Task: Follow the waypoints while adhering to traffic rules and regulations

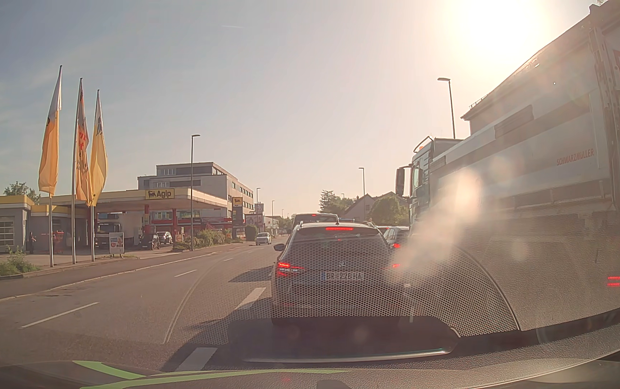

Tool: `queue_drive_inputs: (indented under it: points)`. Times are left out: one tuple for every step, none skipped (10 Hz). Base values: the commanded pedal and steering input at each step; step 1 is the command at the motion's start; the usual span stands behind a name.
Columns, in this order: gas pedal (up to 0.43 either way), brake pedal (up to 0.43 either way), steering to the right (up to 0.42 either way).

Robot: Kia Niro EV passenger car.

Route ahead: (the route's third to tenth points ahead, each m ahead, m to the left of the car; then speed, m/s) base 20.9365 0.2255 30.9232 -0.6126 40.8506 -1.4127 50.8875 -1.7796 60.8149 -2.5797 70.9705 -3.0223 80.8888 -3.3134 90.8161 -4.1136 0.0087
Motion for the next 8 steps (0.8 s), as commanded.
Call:
queue_drive_inputs:
  points:
    - [0.0, 0.348, 0.0]
    - [0.0, 0.341, 0.0]
    - [0.0, 0.341, 0.0]
    - [0.0, 0.348, 0.0]
    - [0.0, 0.348, 0.0]
    - [0.0, 0.348, 0.0]
    - [0.0, 0.348, 0.0]
    - [0.0, 0.348, 0.0]
